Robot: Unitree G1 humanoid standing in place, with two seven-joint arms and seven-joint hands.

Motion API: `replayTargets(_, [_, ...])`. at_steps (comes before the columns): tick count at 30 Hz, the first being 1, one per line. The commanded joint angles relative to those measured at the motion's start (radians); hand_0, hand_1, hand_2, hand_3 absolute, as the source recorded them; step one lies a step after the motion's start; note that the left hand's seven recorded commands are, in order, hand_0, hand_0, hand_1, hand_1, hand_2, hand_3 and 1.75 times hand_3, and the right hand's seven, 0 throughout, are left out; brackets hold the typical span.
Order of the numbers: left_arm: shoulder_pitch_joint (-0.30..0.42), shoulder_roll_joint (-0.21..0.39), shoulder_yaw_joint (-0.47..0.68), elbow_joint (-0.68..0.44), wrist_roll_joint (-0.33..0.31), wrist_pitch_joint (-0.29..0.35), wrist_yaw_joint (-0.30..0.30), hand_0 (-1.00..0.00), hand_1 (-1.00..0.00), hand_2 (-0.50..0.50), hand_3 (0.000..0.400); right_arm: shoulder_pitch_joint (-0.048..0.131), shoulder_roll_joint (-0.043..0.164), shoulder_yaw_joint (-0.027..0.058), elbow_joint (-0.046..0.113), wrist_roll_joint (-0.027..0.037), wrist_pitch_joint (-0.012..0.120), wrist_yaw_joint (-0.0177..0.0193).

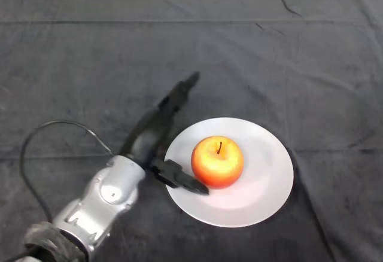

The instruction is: Move the apple to the plate

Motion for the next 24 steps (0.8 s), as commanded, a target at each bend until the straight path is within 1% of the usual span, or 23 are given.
replayTargets(1, [-0.034,0.044,0.040,-0.039,-0.001,-0.007,0.021,0.00,0.00,0.00,0.000,-0.038,-0.022,-0.0043,-0.019,0.0229,-0.004,-0.0017])
replayTargets(6, [-0.026,0.075,0.101,-0.051,-0.005,-0.008,0.038,0.00,0.00,0.00,0.000,-0.038,-0.022,-0.0042,-0.019,0.0229,-0.004,-0.0018])
replayTargets(15, [-0.002,0.150,0.236,-0.065,-0.031,-0.022,0.055,0.00,0.00,0.00,0.000,-0.038,-0.021,-0.0039,-0.020,0.0229,-0.004,-0.0022])
replayTargets(24, [0.022,0.222,0.386,-0.017,-0.063,-0.058,0.086,0.00,0.00,0.00,0.000,-0.038,-0.021,-0.0037,-0.020,0.0229,-0.004,-0.0024])
